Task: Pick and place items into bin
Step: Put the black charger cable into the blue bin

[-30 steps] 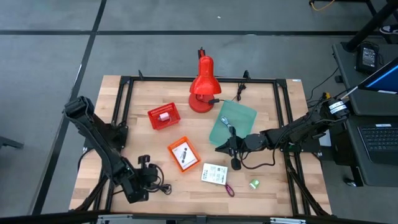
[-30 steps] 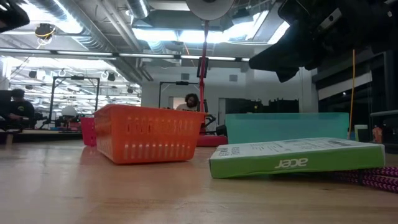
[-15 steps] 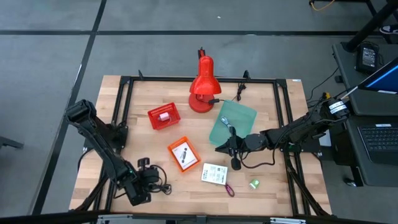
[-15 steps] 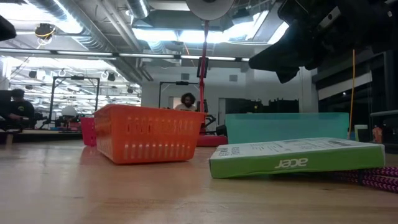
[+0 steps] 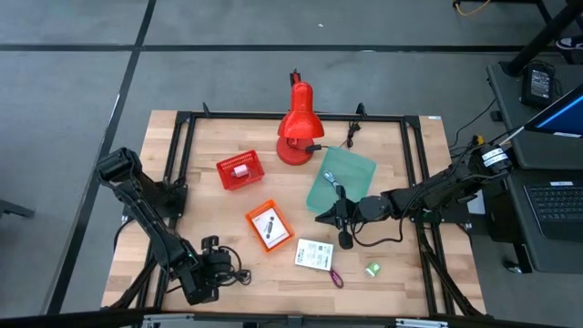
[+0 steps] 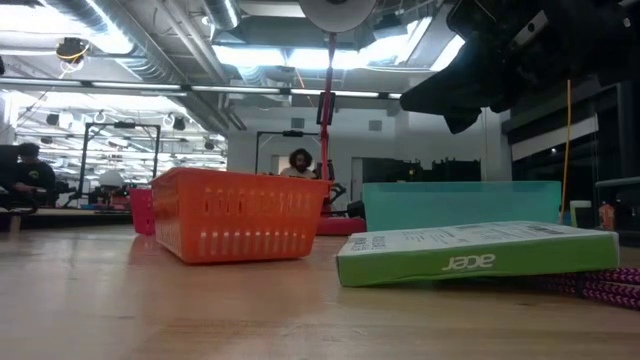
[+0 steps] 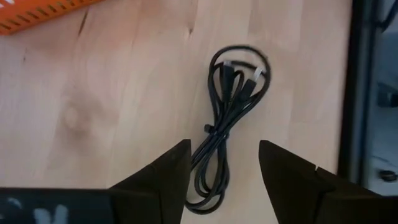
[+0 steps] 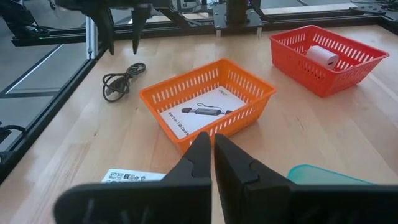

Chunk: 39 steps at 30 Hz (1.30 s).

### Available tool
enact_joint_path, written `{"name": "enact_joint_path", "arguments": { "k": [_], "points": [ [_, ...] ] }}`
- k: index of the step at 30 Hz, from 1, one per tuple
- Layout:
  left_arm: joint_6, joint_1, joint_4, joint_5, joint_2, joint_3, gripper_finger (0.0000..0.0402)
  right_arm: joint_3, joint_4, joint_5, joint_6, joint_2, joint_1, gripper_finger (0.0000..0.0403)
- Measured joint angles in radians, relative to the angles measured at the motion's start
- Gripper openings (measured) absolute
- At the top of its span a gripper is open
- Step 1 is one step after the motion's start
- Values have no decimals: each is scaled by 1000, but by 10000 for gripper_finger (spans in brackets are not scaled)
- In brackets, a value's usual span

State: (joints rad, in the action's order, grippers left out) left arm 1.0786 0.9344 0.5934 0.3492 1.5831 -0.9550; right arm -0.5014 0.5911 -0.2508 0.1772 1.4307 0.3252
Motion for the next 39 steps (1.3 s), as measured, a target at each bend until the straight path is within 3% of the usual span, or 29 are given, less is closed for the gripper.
{"name": "enact_joint_path", "arguments": {
  "k": [11, 20, 24, 31, 39],
  "points": [
    [-10, 0, -63, -70, 178, 0, 182, 0, -2, 0, -2, 0, 0, 4],
    [-49, 1, -60, -59, 220, -4, 178, 0, -2, 0, -2, 0, 0, 4],
    [-53, 1, -62, -55, 201, -2, 143, 0, -2, 0, 0, 0, 0, 4],
    [-74, -2, -33, -75, 161, 3, 32, 0, -2, 0, -2, 0, 0, 4],
    [-124, -1, 60, -44, 45, 4, 24, 0, -2, 0, 0, 0, 0, 4]
  ]
}}
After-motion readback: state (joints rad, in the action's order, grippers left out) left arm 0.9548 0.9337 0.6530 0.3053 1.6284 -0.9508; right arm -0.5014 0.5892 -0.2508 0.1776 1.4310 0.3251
